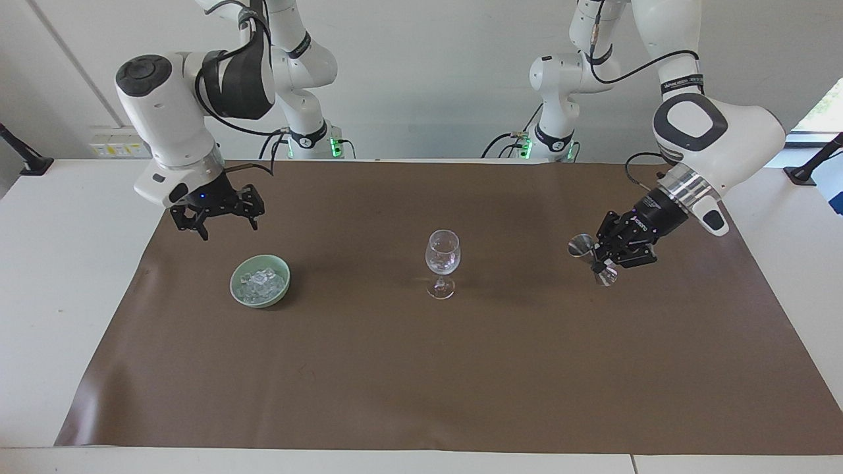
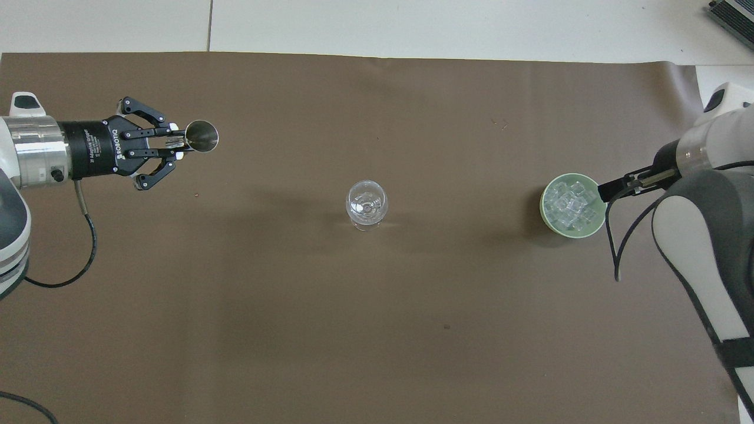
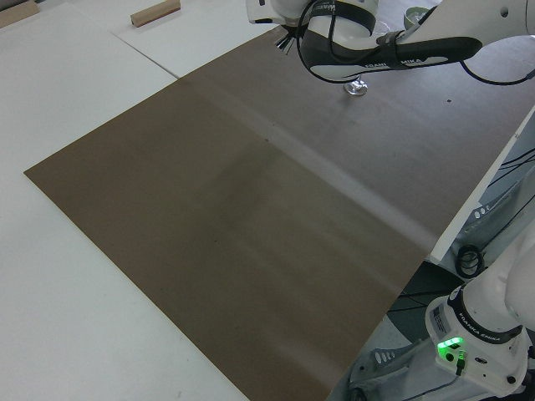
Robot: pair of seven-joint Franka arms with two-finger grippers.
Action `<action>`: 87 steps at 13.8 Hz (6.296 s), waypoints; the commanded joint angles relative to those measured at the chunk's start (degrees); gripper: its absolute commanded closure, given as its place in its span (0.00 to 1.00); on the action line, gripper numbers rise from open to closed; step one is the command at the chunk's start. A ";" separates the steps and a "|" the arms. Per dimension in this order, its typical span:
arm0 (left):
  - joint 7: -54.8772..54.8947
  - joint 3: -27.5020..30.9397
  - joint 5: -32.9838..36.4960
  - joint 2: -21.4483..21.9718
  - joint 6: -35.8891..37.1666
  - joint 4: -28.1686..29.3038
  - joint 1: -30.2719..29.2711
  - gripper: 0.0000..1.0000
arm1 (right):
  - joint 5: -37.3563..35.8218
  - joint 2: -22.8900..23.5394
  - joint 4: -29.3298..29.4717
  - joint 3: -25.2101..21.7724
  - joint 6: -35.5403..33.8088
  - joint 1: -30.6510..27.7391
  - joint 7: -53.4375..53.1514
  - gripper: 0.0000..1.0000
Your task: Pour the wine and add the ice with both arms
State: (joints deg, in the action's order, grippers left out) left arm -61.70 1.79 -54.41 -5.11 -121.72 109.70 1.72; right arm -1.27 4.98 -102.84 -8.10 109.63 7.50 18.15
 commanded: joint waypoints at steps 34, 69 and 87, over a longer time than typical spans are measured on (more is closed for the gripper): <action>25.21 22.12 -33.22 -22.92 32.78 8.68 -8.22 1.00 | 0.40 6.80 -15.20 -0.25 22.03 -0.21 10.68 1.00; 26.02 23.44 8.33 -16.97 32.78 -24.89 -6.73 0.00 | 8.48 -3.76 2.81 18.03 0.57 5.41 -44.85 1.00; 42.79 0.85 44.99 4.05 32.69 -24.71 -4.97 0.00 | 1.81 11.81 11.08 18.03 18.51 16.49 -57.79 1.00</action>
State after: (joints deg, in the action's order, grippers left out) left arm -23.01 2.51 -12.26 -2.60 -89.94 84.14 -3.98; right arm 2.78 15.07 -93.21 9.88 126.47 23.84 -38.55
